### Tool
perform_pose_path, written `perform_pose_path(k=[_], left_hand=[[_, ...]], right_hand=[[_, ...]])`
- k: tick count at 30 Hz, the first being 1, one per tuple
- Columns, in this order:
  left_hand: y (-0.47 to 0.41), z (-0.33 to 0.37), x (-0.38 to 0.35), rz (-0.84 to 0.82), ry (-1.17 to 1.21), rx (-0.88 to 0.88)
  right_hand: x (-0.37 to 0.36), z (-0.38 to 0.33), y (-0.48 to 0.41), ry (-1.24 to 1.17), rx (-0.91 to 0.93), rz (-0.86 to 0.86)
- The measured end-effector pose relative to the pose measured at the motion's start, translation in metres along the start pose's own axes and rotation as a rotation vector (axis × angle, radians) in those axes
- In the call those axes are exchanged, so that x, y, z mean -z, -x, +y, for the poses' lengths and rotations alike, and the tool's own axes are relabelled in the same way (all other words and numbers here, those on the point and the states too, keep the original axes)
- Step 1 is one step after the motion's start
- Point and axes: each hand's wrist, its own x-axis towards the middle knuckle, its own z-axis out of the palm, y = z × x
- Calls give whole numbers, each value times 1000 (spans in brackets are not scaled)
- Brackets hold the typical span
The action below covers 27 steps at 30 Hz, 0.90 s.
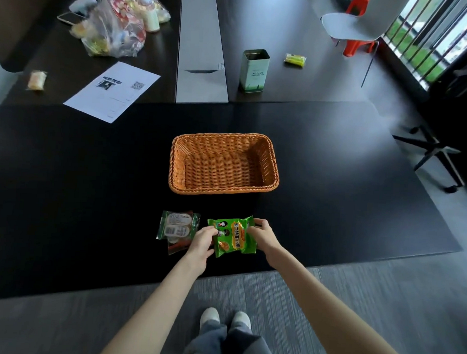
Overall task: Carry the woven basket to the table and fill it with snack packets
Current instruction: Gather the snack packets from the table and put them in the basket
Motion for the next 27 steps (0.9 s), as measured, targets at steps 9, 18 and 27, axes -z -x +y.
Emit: perform_pose_path(k=[9, 18, 27], left_hand=[[4, 0, -11, 23, -93, 1], [67, 91, -26, -79, -170, -464], [134, 163, -133, -332, -22, -761]], right_hand=[[12, 3, -8, 58, -7, 20], [120, -68, 75, -322, 401, 342], [234, -81, 186, -631, 692, 583]])
